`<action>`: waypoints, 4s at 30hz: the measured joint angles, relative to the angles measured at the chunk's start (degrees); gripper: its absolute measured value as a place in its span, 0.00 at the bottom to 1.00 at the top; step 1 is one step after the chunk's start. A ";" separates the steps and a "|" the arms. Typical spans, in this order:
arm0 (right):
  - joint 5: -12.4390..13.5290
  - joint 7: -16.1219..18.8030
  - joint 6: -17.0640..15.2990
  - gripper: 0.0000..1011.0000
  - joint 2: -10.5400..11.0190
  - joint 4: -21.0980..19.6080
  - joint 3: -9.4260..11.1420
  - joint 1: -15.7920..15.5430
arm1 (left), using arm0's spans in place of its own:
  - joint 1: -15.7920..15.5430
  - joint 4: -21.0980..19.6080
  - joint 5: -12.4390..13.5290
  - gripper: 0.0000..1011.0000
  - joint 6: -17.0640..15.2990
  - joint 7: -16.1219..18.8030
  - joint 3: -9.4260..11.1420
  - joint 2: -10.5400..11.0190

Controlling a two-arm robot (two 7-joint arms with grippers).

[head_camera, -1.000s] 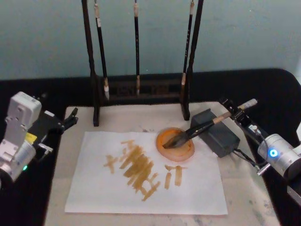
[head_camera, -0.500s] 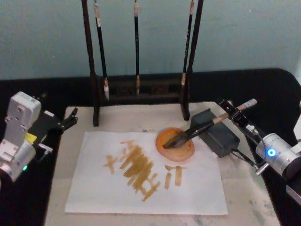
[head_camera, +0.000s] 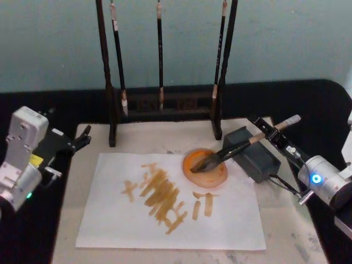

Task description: Pick up the brush from the inkstone, write on the paper, then place the brush back to its original position.

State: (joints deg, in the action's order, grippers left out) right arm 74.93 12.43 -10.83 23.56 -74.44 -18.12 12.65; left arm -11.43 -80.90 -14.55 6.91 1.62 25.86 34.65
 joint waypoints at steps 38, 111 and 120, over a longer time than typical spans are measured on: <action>-0.05 -0.27 -0.19 0.17 -0.29 -0.09 0.40 -0.11 | 0.00 0.00 0.00 1.00 0.00 0.00 0.00 0.00; -31.83 7.09 15.67 0.16 15.46 -23.48 -6.22 -8.21 | 0.00 0.00 0.00 1.00 0.00 0.00 0.00 0.00; -35.59 7.11 15.75 0.16 16.39 -24.85 -5.79 -9.81 | 0.00 0.00 0.00 1.00 0.00 0.00 0.00 0.00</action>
State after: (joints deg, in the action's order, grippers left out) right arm 39.33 19.54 4.92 39.95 -99.29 -23.91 2.84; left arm -11.43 -80.90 -14.55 6.91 1.62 25.86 34.65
